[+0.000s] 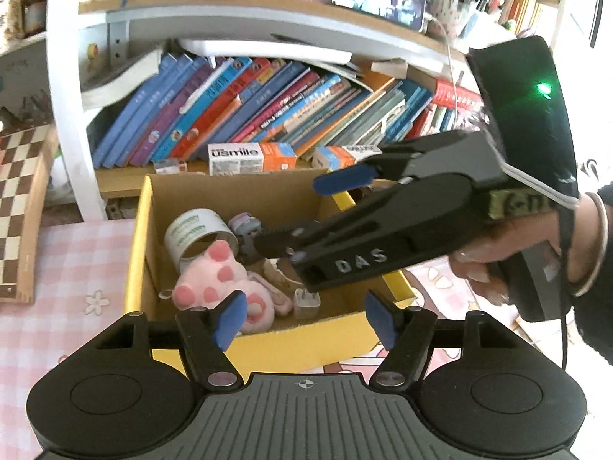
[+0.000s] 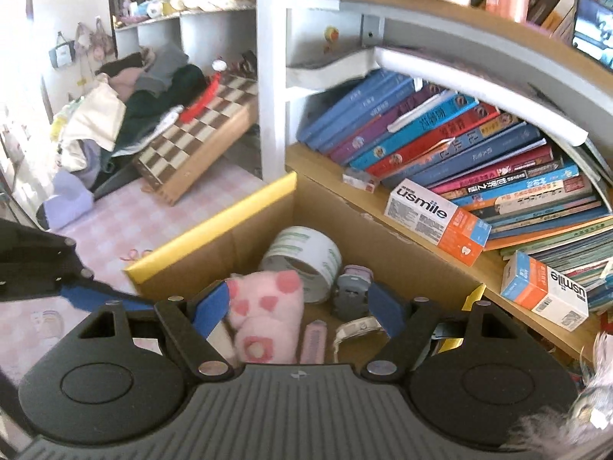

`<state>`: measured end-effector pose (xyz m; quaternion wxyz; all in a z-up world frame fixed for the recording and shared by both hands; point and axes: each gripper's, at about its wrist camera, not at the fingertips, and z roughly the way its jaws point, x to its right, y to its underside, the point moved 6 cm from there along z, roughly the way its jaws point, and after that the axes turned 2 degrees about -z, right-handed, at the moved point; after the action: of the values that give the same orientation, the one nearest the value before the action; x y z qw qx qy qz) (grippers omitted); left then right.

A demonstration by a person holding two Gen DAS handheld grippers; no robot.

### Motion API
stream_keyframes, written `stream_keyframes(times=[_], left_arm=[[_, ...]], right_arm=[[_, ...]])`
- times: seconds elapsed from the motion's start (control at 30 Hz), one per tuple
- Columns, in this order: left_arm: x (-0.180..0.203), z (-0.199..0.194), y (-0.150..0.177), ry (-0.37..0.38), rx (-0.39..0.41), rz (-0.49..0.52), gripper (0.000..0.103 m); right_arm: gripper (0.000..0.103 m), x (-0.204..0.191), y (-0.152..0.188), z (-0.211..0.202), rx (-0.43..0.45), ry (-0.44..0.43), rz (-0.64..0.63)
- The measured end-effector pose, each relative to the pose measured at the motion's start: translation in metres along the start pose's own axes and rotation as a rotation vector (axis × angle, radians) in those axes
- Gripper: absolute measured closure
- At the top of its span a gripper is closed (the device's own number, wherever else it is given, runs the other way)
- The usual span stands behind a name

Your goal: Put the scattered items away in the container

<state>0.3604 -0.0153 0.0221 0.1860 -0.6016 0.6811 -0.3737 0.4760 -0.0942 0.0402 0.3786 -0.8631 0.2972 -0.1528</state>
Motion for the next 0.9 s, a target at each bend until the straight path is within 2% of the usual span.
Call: stream_keyframes(times=[0.17,0.33,0.63,0.9], left_arm=[[0.002,-0.022,0.010,-0.005,0.034,0.005,0.032],[0.002,-0.047,0.026,-0.016,0.066,0.003,0.024],[0.001,-0.106,0.067,-0.107,0.173,0.026,0.021],[0.000,-0.144,0.115,-0.172,0.205,0.000,0.017]], right_arm=[[0.024,-0.017,0.010,-0.026,0.020,0.043,0.016],[0.024,-0.035,0.027,-0.054,0.046,0.095,0.051],[0.023,-0.075,0.065,-0.106,0.125,0.221,0.194],[0.022,-0.129,0.106,-0.138,0.143,0.296,0.240]])
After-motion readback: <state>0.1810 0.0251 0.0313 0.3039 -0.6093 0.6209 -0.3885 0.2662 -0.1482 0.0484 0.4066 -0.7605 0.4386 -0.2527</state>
